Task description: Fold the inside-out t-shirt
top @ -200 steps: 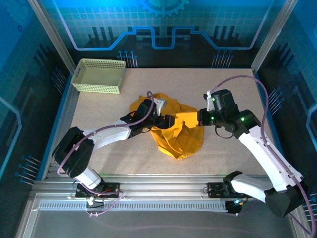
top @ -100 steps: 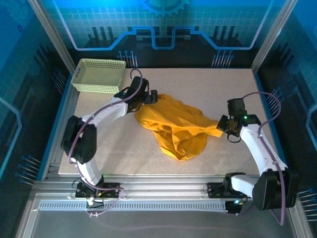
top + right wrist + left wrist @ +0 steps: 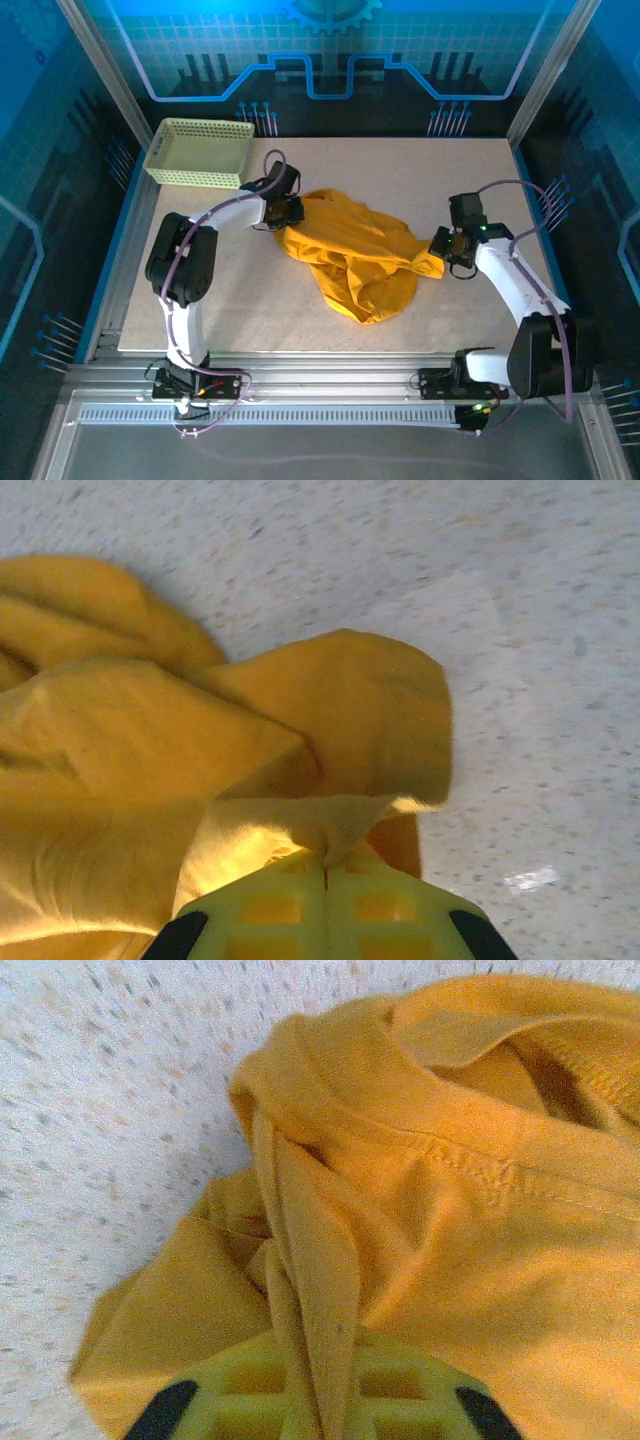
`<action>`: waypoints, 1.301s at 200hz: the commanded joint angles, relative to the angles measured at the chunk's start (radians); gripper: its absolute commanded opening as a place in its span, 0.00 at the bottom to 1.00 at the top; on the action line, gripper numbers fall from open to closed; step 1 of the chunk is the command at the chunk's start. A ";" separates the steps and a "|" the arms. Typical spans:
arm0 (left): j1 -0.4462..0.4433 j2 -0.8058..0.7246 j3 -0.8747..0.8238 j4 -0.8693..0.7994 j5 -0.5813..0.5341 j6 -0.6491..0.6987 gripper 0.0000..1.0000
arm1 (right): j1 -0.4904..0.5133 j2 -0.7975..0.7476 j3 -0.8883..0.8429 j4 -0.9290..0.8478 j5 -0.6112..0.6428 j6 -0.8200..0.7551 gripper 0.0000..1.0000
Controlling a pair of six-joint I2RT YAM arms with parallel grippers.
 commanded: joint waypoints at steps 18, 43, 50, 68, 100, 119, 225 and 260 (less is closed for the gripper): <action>-0.006 -0.331 0.197 -0.078 -0.243 0.106 0.00 | 0.124 0.107 0.144 0.088 -0.093 -0.019 0.00; -0.115 -0.436 0.279 -0.086 -0.310 0.203 0.00 | 0.139 0.181 0.206 0.124 -0.124 -0.006 0.00; -0.164 -0.447 0.286 -0.088 -0.325 0.225 0.00 | 0.136 0.201 0.218 0.136 -0.130 -0.004 0.00; -0.290 -0.445 0.271 -0.082 -0.351 0.244 0.00 | 0.113 0.251 0.245 0.149 -0.153 0.002 0.00; -0.393 -0.355 0.155 -0.026 -0.206 0.117 0.00 | 0.038 0.279 0.231 0.159 -0.195 0.000 0.00; -0.447 -0.268 0.101 0.025 -0.093 0.064 0.05 | -0.007 0.254 0.199 0.146 -0.187 -0.018 0.05; -0.309 -0.279 -0.141 0.004 -0.043 -0.023 0.78 | 0.159 0.050 0.084 0.139 -0.153 -0.059 0.59; -0.271 -0.179 -0.103 -0.050 -0.065 -0.006 0.86 | 0.263 0.142 0.107 0.157 -0.126 -0.041 0.63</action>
